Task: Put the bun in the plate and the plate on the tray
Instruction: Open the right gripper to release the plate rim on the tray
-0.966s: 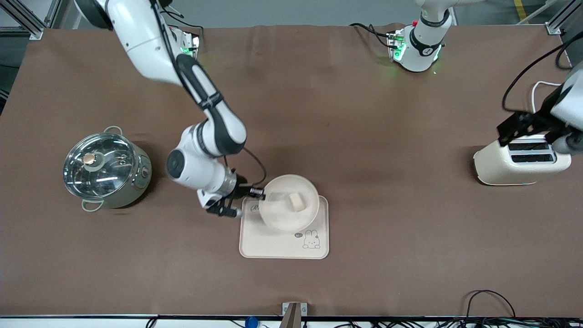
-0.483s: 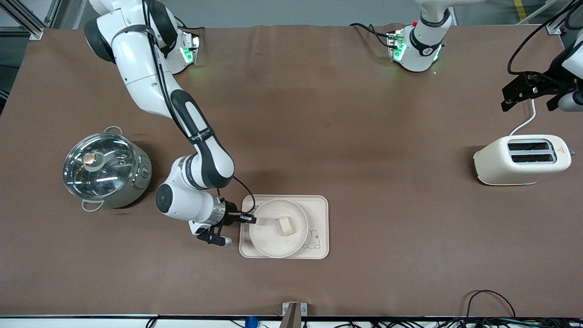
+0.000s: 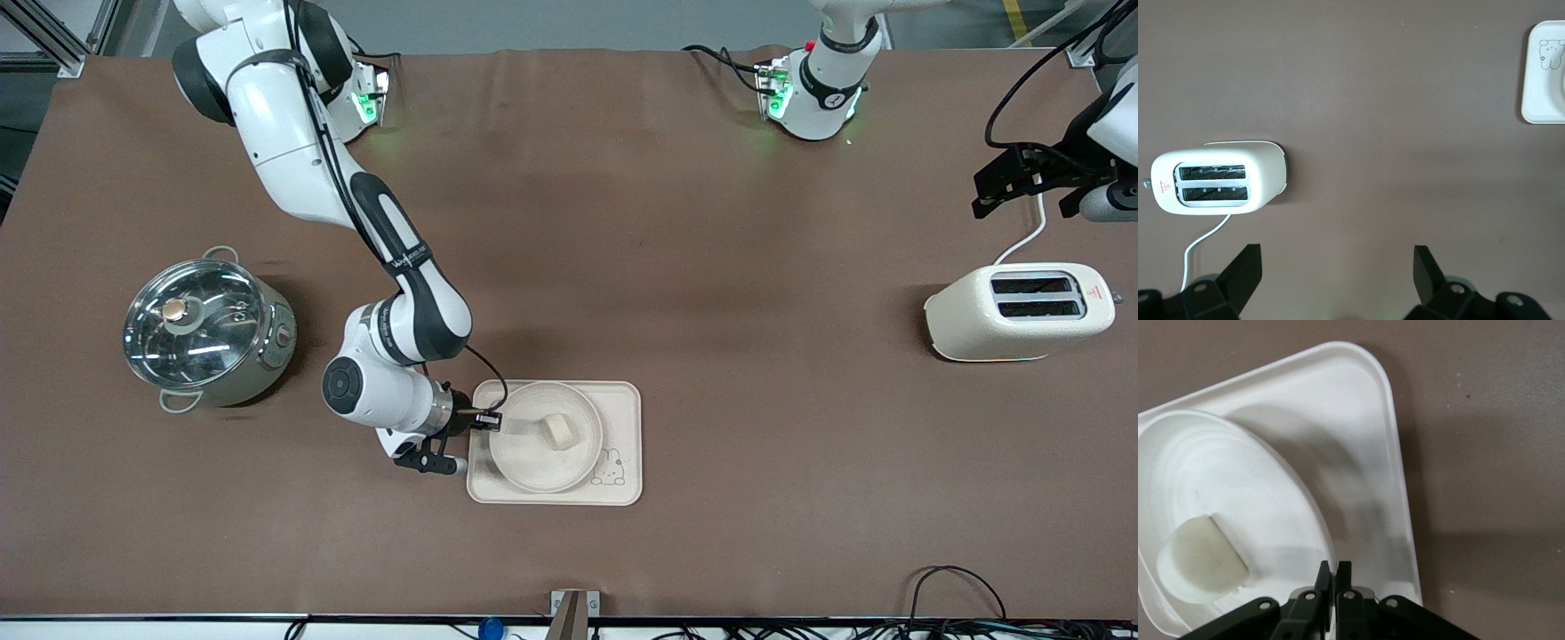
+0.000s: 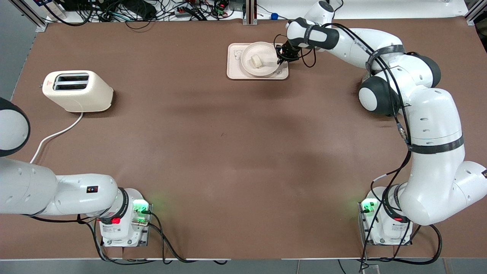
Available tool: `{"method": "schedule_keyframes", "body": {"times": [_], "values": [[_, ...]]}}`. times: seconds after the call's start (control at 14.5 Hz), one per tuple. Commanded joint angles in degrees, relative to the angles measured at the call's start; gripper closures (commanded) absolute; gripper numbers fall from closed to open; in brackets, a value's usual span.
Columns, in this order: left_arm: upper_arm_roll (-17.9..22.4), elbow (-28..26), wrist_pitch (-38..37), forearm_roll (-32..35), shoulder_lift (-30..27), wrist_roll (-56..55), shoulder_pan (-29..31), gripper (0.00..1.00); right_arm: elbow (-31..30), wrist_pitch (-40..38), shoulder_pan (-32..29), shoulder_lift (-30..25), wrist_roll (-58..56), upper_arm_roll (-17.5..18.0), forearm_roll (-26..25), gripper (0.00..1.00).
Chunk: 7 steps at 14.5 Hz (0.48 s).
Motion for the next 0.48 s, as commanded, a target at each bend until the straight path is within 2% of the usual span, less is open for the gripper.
{"method": "schedule_keyframes", "body": {"times": [0.0, 0.14, 0.21, 0.41], "values": [[0.4, -0.3, -0.6, -0.3, -0.7, 0.8, -0.4, 0.0, 1.0, 0.0, -0.2, 0.8, 1.2, 0.2, -0.8, 0.36], [0.1, -0.3, -0.8, -0.2, -0.7, 0.8, -0.6, 0.0, 0.8, 0.1, 0.0, 0.3, 1.3, 0.3, -0.5, 0.07], [-0.5, -0.3, -0.8, 0.0, -0.5, 0.8, -0.5, 0.0, 0.5, -0.4, -0.3, -0.4, 1.5, 0.3, -0.4, 0.0], [-0.8, -0.4, -0.8, 0.0, -0.4, 0.9, -0.5, 0.0, -6.0, -2.1, -0.5, -7.1, 1.2, 0.7, -0.3, 0.0]]}}
